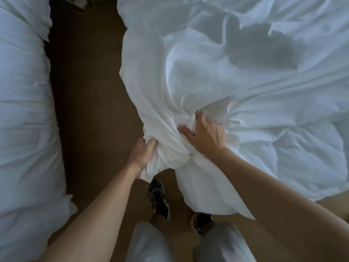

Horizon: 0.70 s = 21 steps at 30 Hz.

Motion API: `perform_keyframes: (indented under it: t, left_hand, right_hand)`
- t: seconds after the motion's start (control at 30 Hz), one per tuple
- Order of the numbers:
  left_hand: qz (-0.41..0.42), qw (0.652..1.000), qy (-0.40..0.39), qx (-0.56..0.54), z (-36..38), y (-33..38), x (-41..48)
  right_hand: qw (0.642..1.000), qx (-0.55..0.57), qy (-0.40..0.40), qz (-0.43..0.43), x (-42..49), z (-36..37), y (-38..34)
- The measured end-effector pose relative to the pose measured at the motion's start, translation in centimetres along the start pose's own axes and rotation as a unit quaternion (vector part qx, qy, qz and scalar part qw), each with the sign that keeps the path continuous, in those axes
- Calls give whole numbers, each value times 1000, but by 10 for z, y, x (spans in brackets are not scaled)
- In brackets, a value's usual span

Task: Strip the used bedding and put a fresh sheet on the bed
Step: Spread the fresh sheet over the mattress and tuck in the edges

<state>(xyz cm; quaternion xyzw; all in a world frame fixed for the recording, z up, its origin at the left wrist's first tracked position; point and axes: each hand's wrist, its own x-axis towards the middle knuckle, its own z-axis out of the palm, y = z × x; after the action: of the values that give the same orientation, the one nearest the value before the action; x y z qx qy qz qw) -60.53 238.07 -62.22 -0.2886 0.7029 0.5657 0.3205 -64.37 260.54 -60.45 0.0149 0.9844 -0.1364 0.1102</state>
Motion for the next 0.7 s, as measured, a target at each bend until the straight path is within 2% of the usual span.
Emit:
perform_keyframes:
  t: [0.1, 0.2, 0.27, 0.33, 0.4, 0.47, 0.53, 0.63, 0.7]
  left_hand:
    - [2, 999, 32, 12, -24, -7, -15]
    - [1, 992, 114, 45, -55, -10, -25]
    - [-5, 993, 114, 35, -53, -6, -28]
    - [-10, 998, 68, -1, -39, 0, -30]
    - [-9, 999, 41, -30, -26, 3, -33]
    - [-11, 998, 42, -38, -24, 5, -34]
    - [-9, 999, 50, -19, -27, 6, -36]
    - [-3, 997, 71, 12, -36, 11, -37]
    - [2, 995, 90, 34, -46, 16, -36]
  right_hand:
    - [994, 107, -5, -24, -4, -23, 22]
    - [996, 85, -24, -9, -29, -41, 65]
    - [996, 42, -59, 42, -56, -42, 82]
    - [998, -6, 5, 62, -76, -35, 83]
    - [989, -62, 131, -1, -83, -25, 69]
    - [978, -63, 180, -86, -76, -19, 44]
    - [977, -46, 143, -148, -68, -16, 20]
    - [989, -9, 22, -148, -70, -18, 2]
    - [986, 14, -1, -165, -90, -25, 1]
